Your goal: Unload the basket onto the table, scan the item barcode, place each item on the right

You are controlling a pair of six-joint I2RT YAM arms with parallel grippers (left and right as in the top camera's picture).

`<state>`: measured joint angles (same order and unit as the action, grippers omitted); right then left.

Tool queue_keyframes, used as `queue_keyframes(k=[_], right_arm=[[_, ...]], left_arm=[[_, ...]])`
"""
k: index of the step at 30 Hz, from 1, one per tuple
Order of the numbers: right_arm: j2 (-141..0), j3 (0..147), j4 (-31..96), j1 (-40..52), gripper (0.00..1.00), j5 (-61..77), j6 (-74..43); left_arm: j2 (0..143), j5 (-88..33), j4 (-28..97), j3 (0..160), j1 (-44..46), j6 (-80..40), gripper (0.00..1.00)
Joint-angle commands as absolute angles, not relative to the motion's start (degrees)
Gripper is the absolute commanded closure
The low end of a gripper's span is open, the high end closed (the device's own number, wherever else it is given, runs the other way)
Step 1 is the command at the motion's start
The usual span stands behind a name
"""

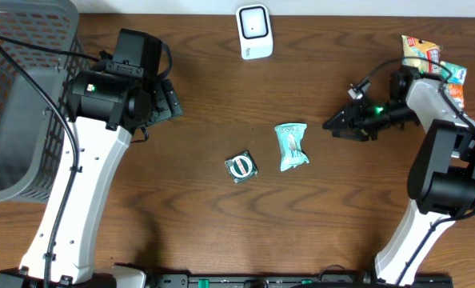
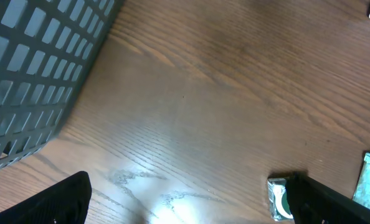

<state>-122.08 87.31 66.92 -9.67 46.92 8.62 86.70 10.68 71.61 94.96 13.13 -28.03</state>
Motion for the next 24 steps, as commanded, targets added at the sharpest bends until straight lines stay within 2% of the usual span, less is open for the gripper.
queue_keyframes(k=[1,12,19,24], right_arm=[[-117.89,89.58,67.7,-5.06,0.55,38.63,11.0],[-113.27,88.36,61.41,19.33,0.48,-8.16,-10.02],[-113.3,85.56,54.7,31.99,0.45,-18.98,-14.46],[-113.54,83.33,52.21,37.1,0.49,-26.44,-17.87]], left_arm=[[86.85,11.4,71.79,95.44,12.93,-27.46,0.02],[86.85,11.4,71.79,95.44,12.93,-27.46,0.02],[86.85,11.4,71.79,95.44,12.93,-27.46,0.02],[86.85,11.4,71.79,95.44,12.93,-27.46,0.02]])
